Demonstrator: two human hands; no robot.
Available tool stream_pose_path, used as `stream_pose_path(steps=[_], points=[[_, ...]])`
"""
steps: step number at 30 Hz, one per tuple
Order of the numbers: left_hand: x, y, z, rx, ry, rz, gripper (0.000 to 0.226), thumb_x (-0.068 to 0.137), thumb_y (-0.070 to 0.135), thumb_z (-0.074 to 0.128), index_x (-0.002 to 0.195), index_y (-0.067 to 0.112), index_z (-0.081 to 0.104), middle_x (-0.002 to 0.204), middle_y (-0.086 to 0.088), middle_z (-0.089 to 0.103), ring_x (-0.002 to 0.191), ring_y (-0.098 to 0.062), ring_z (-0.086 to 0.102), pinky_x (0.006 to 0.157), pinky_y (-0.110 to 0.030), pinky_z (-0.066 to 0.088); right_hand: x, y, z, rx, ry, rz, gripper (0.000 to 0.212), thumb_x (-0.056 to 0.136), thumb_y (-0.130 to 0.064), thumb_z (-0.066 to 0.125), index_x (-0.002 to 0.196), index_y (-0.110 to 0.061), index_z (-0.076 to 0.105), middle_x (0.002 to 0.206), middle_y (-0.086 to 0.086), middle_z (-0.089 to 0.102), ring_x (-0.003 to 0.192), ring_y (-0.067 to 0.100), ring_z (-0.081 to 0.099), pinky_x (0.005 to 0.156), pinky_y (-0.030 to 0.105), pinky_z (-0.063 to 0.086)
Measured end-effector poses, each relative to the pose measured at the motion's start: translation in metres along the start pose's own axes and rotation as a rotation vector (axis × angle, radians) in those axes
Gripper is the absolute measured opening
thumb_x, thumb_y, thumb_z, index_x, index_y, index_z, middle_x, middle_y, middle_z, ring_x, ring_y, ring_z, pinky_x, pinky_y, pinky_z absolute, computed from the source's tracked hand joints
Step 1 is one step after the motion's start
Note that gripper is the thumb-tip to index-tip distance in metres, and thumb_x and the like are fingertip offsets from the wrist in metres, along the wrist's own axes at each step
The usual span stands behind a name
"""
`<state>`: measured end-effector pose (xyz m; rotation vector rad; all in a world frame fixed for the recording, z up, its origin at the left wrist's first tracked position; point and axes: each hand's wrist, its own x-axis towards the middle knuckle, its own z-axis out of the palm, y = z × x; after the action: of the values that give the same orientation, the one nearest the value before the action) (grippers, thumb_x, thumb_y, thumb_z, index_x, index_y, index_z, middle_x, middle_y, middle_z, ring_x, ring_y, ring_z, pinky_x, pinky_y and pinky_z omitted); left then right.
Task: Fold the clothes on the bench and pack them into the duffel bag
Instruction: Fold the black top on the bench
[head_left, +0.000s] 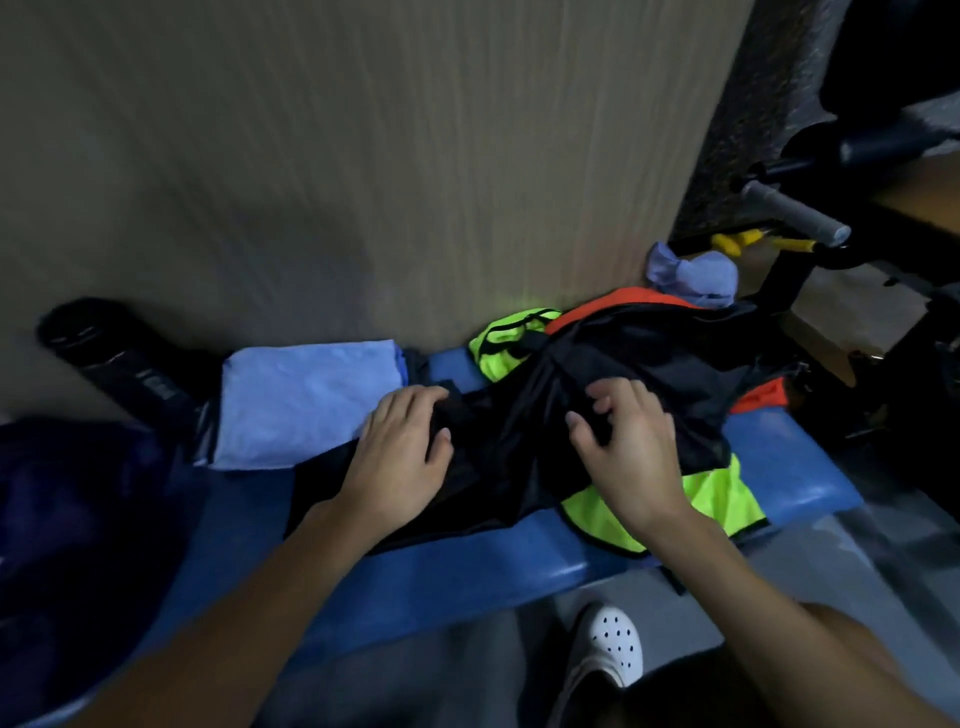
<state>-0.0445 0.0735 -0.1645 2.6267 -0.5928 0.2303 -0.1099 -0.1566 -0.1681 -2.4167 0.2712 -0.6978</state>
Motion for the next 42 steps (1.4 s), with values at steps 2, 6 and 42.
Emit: stream_pose_path(steps=[2,6,42], points=[[-0.018,-0.02,-0.016,-0.03,0.05,-0.07,0.034,0.09,0.023,0.054,0.121,0.011,0.061,0.122,-0.007,0.062,0.117,-0.03,0.055,0.1,-0.047,0.045,-0.003,-0.02,0.013,0.033,-0.062,-0.069,0.023,0.082,-0.019,0.072,0.102,-0.016,0.06,0.09,-0.001,0.055,0.09,0.027,0.056,0.078,0.042,0.042],[-0.058,-0.066,-0.039,-0.067,0.079,-0.234,0.033,0.085,0.024,0.052,0.113,0.01,0.063,0.113,-0.005,0.06,0.106,-0.028,0.056,0.093,-0.049,0.049,-0.011,-0.065,0.043,0.076,-0.303,-0.267,0.02,0.08,-0.015,0.069,0.099,-0.015,0.063,0.09,0.0,0.061,0.088,0.026,0.059,0.079,0.044,0.049],[-0.104,-0.13,-0.059,-0.086,-0.33,-0.176,0.03,0.089,0.023,0.07,0.117,0.03,0.061,0.103,0.013,0.054,0.091,-0.008,0.05,0.084,-0.031,0.046,-0.046,-0.109,0.119,-0.171,-0.815,-0.663,0.04,0.081,-0.028,0.073,0.116,-0.04,0.058,0.105,-0.019,0.051,0.102,0.009,0.043,0.089,0.034,0.028]])
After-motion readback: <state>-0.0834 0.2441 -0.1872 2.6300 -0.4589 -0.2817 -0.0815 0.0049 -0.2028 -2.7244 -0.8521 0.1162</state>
